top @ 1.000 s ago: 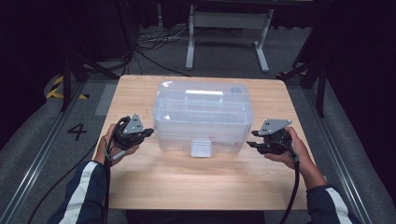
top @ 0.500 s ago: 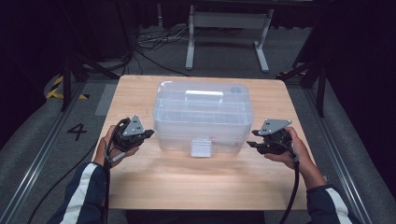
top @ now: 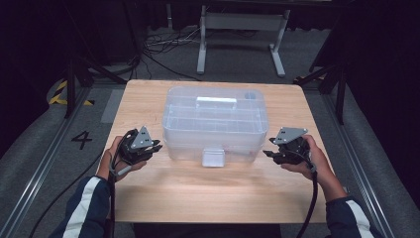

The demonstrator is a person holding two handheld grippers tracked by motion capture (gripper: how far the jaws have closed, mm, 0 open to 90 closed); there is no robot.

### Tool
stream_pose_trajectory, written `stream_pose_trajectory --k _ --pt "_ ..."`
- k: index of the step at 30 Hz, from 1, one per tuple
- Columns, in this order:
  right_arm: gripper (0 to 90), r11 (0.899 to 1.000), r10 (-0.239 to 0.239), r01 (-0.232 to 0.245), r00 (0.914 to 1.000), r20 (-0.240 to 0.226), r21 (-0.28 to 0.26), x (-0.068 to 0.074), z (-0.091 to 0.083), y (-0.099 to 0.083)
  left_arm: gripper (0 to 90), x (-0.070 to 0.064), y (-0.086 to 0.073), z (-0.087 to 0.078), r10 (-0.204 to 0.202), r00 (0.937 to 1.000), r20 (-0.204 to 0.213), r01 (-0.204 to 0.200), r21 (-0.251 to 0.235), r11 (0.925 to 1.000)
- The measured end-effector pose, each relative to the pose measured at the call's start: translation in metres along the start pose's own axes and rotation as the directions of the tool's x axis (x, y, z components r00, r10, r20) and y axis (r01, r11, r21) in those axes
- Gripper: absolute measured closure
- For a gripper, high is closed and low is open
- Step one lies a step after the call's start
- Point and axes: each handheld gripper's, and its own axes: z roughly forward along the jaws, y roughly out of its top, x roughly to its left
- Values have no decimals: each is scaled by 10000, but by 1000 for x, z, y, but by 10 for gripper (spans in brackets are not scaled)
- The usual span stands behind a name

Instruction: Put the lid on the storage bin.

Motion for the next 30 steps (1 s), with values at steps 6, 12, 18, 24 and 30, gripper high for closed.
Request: stream_pose_trajectory --k 6,12,18,24,30 --pt "499 9999 -114 112 9999 122 112 0 -1 -6 690 -5 -5 2 55 10000 17 -56 366 9993" --pt "478 9996 -105 102 9998 141 259 -1 -2 -14 607 -10 -10 5 230 9997 -6 -229 752 9969" --pt "446 9985 -63 49 9996 259 545 -1 -2 -21 535 -14 -15 8 284 9995 130 -296 993 9946" --pt "410 9980 -11 -10 9994 332 626 -1 -3 -33 451 -19 -21 13 182 9997 190 -205 1297 9913" --pt "388 9985 271 -289 9989 393 472 -2 -4 -48 359 -21 -27 16 -29 9999 126 10 1472 9891"
